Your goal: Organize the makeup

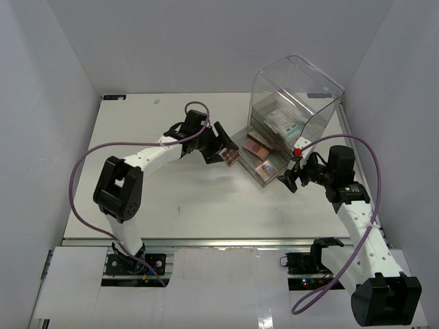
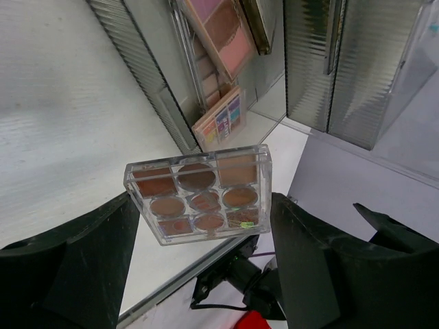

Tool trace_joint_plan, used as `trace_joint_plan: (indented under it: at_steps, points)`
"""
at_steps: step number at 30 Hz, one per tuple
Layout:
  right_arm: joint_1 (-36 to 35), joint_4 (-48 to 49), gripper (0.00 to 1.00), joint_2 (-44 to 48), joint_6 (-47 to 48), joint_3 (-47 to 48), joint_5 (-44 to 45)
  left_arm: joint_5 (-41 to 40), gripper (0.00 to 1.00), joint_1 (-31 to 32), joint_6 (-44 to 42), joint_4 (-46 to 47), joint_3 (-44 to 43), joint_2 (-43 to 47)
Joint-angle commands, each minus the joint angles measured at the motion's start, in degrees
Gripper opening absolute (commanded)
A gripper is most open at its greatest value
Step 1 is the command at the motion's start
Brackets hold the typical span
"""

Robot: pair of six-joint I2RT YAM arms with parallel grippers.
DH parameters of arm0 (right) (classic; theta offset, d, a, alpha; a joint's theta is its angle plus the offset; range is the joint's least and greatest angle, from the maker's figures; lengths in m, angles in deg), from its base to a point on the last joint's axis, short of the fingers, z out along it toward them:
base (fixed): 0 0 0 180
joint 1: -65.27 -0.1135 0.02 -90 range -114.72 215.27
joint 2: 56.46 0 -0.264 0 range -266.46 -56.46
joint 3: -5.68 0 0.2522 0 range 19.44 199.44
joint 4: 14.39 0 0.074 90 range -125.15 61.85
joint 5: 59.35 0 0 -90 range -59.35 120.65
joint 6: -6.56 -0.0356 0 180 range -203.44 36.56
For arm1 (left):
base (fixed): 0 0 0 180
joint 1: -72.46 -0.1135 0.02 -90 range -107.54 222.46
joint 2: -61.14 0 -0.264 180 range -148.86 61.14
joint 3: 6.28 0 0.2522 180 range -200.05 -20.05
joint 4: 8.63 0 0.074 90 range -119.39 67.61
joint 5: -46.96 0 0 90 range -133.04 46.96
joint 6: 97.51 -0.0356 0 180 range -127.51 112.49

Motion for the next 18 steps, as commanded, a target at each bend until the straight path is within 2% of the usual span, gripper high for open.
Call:
trace_joint_plan:
  at_steps: [1, 5, 11, 12, 13, 14, 18]
  points:
    - [0.47, 1.42, 0.90, 0.43, 0.38, 0.04, -0.65, -0.50, 0.09, 1.86, -1.82, -2.95, -11.44, -5.51]
    - [0.56, 1.44, 0.90, 0.35, 0.47, 0.04, -0.63, -1.08, 0.13, 3.35, -1.70, -4.37, -18.68, -11.26]
    - [0.65, 1.44, 0.90, 0.26, 0.47, 0.04, -0.72, 0.00, 0.27, 4.22, -1.62, -5.14, -24.74, -16.64]
    - [0.65, 1.44, 0.90, 0.25, 0.50, 0.04, -0.70, 0.07, 0.52, 4.26, -1.67, -5.11, -24.94, -16.85]
    - [0.65, 1.44, 0.90, 0.21, 0.53, 0.04, -0.67, 0.15, 0.83, 4.30, -1.71, -5.07, -25.06, -16.97]
    - [0.69, 1.40, 0.90, 0.19, 0.55, 0.04, -0.65, 0.32, 0.97, 4.32, -1.77, -5.06, -25.11, -17.11]
    - [0.73, 1.44, 0.90, 0.19, 0.55, 0.04, -0.65, 0.54, 0.98, 4.32, -2.08, -5.06, -24.94, -16.84]
